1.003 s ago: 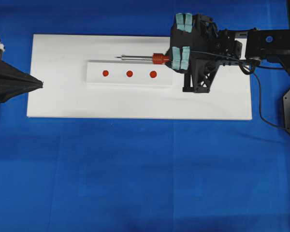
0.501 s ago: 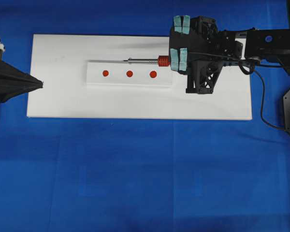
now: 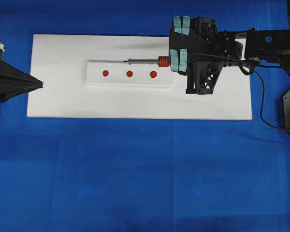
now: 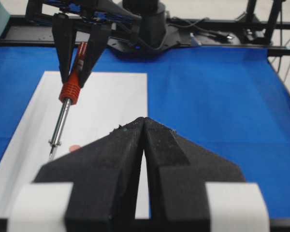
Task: Touch the tip of the soldering iron to the mark.
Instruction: 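Lower the iron tip with the right gripper onto the left red dot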
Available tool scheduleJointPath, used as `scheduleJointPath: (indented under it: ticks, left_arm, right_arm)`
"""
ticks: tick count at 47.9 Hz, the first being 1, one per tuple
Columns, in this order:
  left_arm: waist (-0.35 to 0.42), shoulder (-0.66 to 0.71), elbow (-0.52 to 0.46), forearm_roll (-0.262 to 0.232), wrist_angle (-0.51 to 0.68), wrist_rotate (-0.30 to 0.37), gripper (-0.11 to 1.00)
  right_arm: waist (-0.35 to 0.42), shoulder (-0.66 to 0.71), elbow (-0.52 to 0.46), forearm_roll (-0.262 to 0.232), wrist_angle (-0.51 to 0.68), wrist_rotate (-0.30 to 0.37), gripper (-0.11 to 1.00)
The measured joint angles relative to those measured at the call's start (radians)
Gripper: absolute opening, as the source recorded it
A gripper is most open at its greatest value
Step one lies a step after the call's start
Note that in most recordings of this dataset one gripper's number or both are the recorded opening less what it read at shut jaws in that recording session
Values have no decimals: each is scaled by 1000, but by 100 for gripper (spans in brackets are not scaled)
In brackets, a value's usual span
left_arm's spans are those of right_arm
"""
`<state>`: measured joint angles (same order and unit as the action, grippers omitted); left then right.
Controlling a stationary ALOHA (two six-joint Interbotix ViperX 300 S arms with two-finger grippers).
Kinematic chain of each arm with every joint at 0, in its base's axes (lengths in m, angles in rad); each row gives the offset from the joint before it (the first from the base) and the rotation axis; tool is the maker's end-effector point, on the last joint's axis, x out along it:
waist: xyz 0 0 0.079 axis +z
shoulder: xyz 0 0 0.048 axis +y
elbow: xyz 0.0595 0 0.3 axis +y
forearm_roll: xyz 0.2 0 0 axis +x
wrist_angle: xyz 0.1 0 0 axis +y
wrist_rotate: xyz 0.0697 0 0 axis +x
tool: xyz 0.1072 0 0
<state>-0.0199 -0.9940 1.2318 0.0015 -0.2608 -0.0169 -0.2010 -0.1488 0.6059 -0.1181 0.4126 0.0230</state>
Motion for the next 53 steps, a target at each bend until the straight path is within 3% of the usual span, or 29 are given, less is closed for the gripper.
scheduleJointPath:
  ticks: [19,53]
  left_arm:
    - [0,-2,0,2,0,0,0]
    - [0,0,2,2,0,0,0]
  right_arm:
    - [6,18,-15,0,0,6,6]
    - [23,239,-133,0,-29,11,6]
